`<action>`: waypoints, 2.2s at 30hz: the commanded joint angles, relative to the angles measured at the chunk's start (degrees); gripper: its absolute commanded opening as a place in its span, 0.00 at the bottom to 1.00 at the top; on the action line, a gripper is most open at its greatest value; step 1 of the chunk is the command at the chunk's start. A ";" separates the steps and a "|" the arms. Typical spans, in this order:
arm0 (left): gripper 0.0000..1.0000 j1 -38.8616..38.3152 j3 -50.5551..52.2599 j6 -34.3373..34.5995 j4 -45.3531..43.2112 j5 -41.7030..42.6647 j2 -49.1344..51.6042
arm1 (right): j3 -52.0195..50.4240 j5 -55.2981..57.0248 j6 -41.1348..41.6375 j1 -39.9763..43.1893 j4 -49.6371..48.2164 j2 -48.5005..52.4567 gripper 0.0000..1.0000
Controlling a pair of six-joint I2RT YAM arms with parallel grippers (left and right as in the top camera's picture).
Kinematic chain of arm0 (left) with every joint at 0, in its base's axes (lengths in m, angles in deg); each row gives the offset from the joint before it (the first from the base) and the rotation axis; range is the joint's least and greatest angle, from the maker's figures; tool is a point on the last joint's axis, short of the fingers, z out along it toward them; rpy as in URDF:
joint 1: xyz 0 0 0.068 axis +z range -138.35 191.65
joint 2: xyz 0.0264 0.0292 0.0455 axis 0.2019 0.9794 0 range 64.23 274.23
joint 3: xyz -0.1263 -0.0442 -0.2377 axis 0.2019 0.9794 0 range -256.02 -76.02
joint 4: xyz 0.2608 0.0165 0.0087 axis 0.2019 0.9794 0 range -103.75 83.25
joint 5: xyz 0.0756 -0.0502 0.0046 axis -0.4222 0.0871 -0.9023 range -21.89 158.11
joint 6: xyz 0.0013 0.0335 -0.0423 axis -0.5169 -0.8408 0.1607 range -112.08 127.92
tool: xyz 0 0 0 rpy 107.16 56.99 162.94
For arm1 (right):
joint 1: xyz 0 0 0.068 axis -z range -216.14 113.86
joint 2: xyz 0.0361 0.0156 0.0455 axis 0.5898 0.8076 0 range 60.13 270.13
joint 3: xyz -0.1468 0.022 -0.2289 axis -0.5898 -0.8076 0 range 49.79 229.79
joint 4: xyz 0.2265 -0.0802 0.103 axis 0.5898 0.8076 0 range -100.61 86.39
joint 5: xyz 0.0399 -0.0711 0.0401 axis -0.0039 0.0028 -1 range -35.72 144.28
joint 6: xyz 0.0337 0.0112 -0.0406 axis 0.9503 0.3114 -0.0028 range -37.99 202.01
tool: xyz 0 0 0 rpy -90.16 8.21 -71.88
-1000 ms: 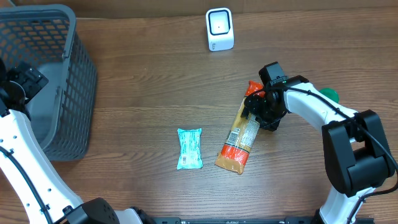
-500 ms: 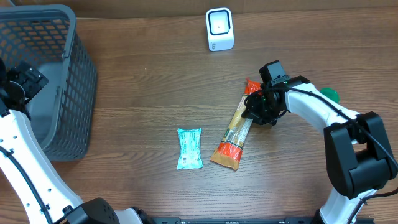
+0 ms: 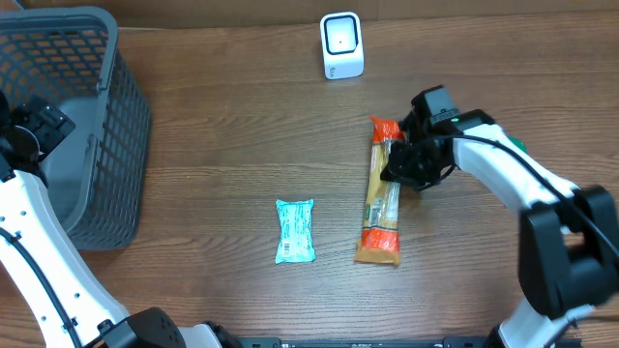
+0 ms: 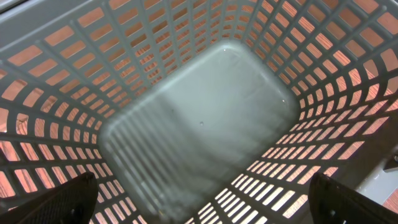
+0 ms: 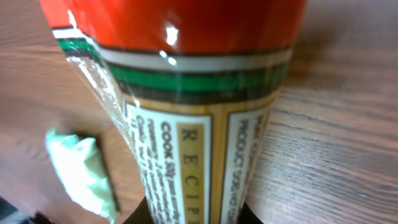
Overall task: Scan the item barcode
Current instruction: 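Lift the spaghetti package upright with the right gripper, then carry the spaghetti package to the scanner with the right gripper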
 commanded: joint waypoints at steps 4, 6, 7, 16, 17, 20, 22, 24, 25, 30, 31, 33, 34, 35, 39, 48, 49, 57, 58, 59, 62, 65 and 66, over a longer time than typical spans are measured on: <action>1.00 -0.39 -1.40 0.74 0.02 -0.28 0.28 | 4.42 -3.34 -7.26 0.39 -0.59 -14.36 0.04; 1.00 -0.39 -1.40 0.74 0.02 -0.31 0.28 | 4.42 -3.32 -7.26 0.39 -0.61 -15.41 0.04; 1.00 -0.39 -1.40 0.74 0.02 -0.31 0.28 | 4.42 -3.32 -7.26 0.39 -0.59 -15.69 0.04; 1.00 -0.39 -1.40 0.74 0.02 -0.31 0.28 | 4.42 -3.56 -7.69 0.37 0.00 -15.82 0.04; 1.00 -0.39 -1.40 0.74 0.02 -0.31 0.28 | 4.42 -3.72 -8.87 0.37 0.17 -15.82 0.04; 1.00 -0.39 -1.40 0.74 0.02 -0.31 0.28 | 4.81 -5.60 -13.33 0.39 0.48 -15.82 0.04; 1.00 -0.39 -1.40 0.74 0.02 -0.28 0.28 | 5.92 -5.73 -14.40 0.57 0.74 -15.82 0.04; 1.00 -0.39 -1.40 0.74 0.02 -0.31 0.28 | 8.61 -5.68 -16.26 0.59 1.16 -15.82 0.04; 1.00 -0.39 -1.40 0.74 0.02 -0.28 0.28 | 10.05 -5.66 -17.07 0.59 1.31 -15.80 0.04; 1.00 -0.39 -1.40 0.74 0.02 -0.28 0.28 | 22.38 0.50 -20.72 0.59 8.68 -14.58 0.03; 1.00 -0.39 -1.40 0.74 0.02 -0.28 0.28 | 25.35 1.55 -21.55 0.59 10.40 -14.14 0.03; 1.00 -0.39 -1.40 0.74 0.02 -0.28 0.28 | 32.06 1.90 -23.67 0.59 13.81 -12.72 0.03; 1.00 -0.39 -1.40 0.74 0.02 -0.28 0.28 | 35.45 2.12 -24.39 0.59 15.39 -11.82 0.03; 1.00 -0.39 -1.40 0.74 0.02 -0.31 0.28 | 39.60 2.40 -25.07 0.59 17.38 -10.54 0.03; 1.00 -0.39 -1.40 0.74 0.02 -0.28 0.28 | 55.87 5.29 -26.69 0.59 25.35 -4.31 0.03; 1.00 -0.39 -1.40 0.74 0.02 -0.28 0.28 | 71.32 8.09 -35.95 -2.49 33.62 3.98 0.03; 1.00 -0.39 -1.40 0.74 0.02 -0.28 0.28 | 71.32 8.81 -37.90 -3.28 34.03 4.61 0.03; 1.00 -0.39 -1.40 0.74 0.02 -0.28 0.28 | 71.32 26.10 -42.23 -10.71 31.95 13.42 0.04; 1.00 -0.39 -1.40 0.74 0.02 -0.28 0.28 | 71.32 28.41 -43.43 -11.45 31.32 14.78 0.04; 1.00 -0.39 -1.40 0.74 0.02 -0.31 0.28 | 71.32 30.45 -44.85 -12.20 30.47 16.15 0.04; 1.00 -0.39 -1.40 0.74 0.02 -0.28 0.28 | 71.25 36.50 -50.36 -14.40 25.75 20.22 0.04; 1.00 -0.39 -1.40 0.74 0.02 -0.28 0.28 | 70.99 42.71 -56.85 -15.91 18.86 22.97 0.04; 1.00 -0.39 -1.40 0.74 0.02 -0.28 0.28 | 70.99 44.81 -58.36 -16.17 16.09 23.76 0.04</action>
